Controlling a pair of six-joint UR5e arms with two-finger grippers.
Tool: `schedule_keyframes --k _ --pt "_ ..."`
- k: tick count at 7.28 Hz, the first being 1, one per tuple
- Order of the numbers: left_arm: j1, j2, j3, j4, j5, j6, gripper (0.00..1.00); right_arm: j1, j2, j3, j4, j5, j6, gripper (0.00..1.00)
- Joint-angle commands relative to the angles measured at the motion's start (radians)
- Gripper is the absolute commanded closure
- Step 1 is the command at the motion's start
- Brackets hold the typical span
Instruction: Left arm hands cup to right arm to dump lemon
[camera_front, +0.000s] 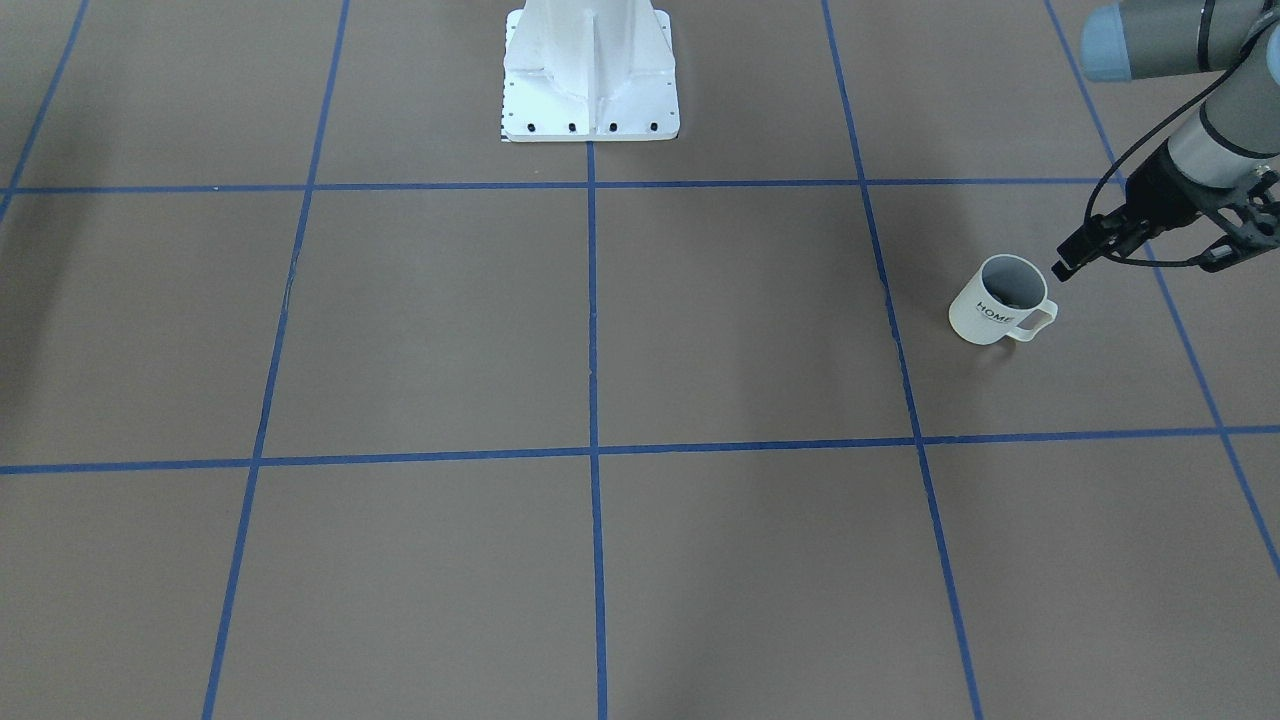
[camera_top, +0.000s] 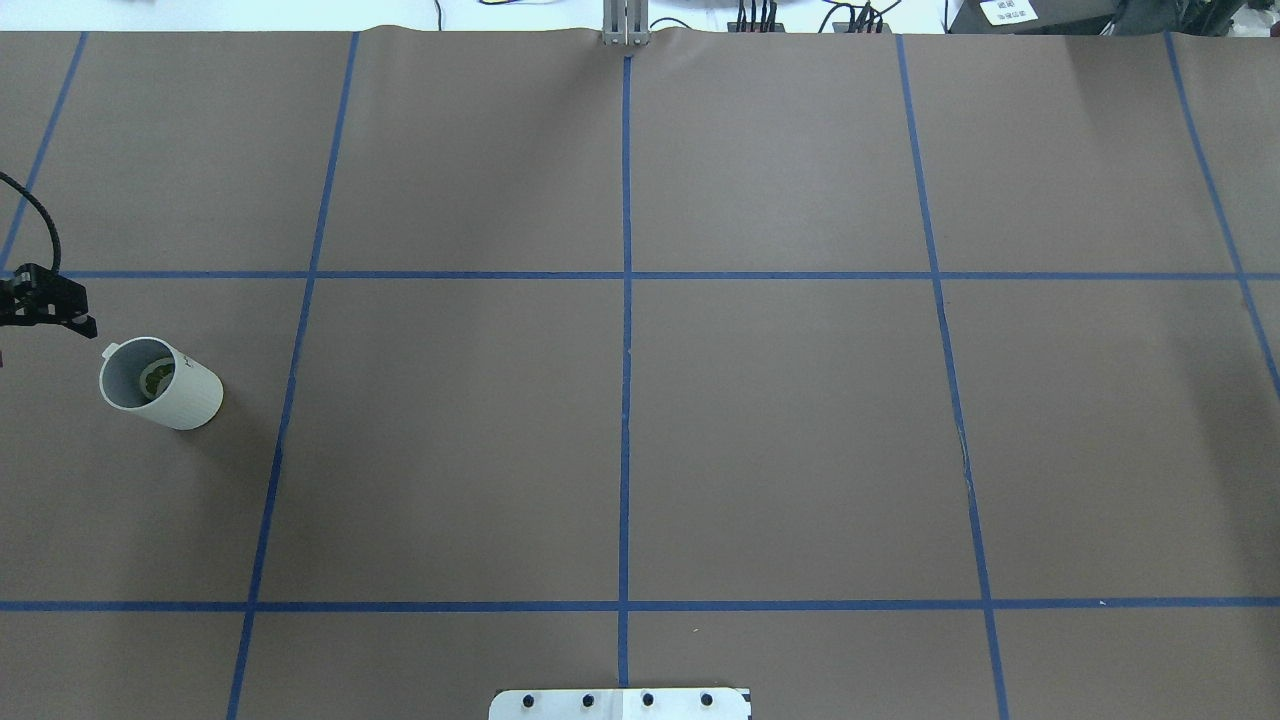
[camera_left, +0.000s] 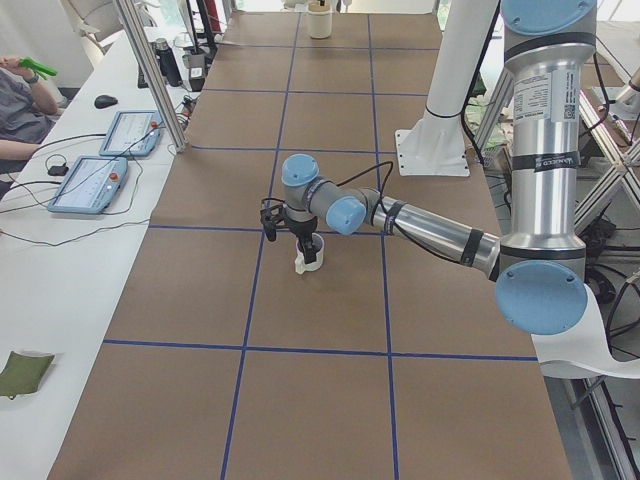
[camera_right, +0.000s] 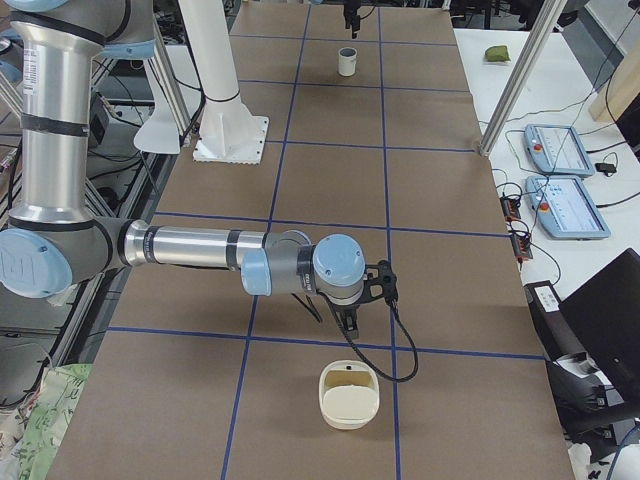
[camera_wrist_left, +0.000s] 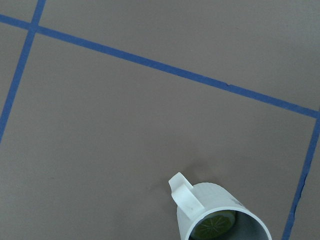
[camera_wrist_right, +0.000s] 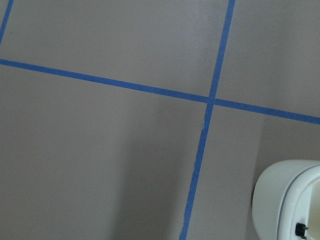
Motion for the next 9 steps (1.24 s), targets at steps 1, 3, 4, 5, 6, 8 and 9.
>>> schedule_keyframes --k 1,3,4,5,6,8,9 --pt "0.064 -0.002 0.015 -0.010 0.059 -0.049 0.00 0.000 0.000 0.001 0.000 0.002 0.001 0.00" --pt "0.095 -0.024 0.050 -0.025 0.059 -0.057 0.00 0.001 0.000 0.003 0.000 0.002 0.001 0.00" --pt "0.121 -0.037 0.075 -0.033 0.059 -0.066 0.02 0.000 0.000 0.003 -0.002 0.002 0.002 0.00" --pt "0.135 -0.048 0.089 -0.034 0.059 -0.083 0.10 0.000 0.000 0.000 -0.002 0.002 0.002 0.00" --pt "0.135 -0.050 0.090 -0.034 0.059 -0.086 0.29 0.000 0.000 0.003 -0.002 0.002 0.002 0.00" --pt "0.132 -0.042 0.075 -0.034 0.050 -0.080 0.51 0.001 0.000 0.005 -0.002 0.003 0.002 0.00" --pt "0.130 -0.036 0.069 -0.034 0.048 -0.077 0.60 0.001 0.000 0.006 -0.002 0.003 0.002 0.00"
